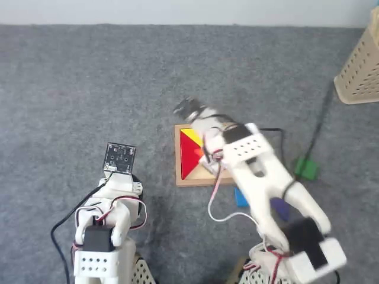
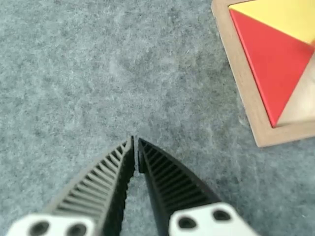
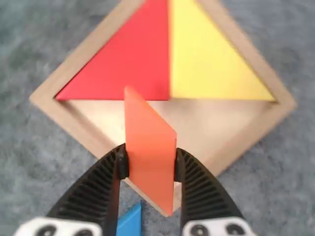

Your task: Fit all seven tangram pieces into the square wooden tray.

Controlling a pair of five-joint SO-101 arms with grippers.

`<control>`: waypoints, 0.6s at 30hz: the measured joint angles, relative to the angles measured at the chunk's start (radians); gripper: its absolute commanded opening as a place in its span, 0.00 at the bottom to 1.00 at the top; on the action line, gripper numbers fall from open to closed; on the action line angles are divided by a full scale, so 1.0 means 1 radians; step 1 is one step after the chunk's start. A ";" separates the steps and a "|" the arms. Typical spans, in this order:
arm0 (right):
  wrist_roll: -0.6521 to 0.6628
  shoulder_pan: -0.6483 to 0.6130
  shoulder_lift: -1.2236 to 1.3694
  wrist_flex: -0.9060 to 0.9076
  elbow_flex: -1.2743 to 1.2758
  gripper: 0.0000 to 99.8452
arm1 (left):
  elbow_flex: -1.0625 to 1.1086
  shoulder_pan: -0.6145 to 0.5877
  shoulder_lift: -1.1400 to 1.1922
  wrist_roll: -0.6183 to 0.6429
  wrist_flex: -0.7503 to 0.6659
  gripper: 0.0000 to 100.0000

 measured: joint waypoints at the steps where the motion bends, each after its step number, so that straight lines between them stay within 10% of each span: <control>1: 0.023 -0.002 0.026 0.002 -0.015 0.01 | 0.000 0.000 0.000 0.000 0.000 0.01; 8: 0.054 -0.006 0.092 0.003 -0.043 0.01 | 0.000 0.000 0.000 0.000 0.000 0.01; 18: -0.674 0.133 0.092 -0.023 -0.049 0.01 | 0.000 0.000 0.000 0.000 0.000 0.01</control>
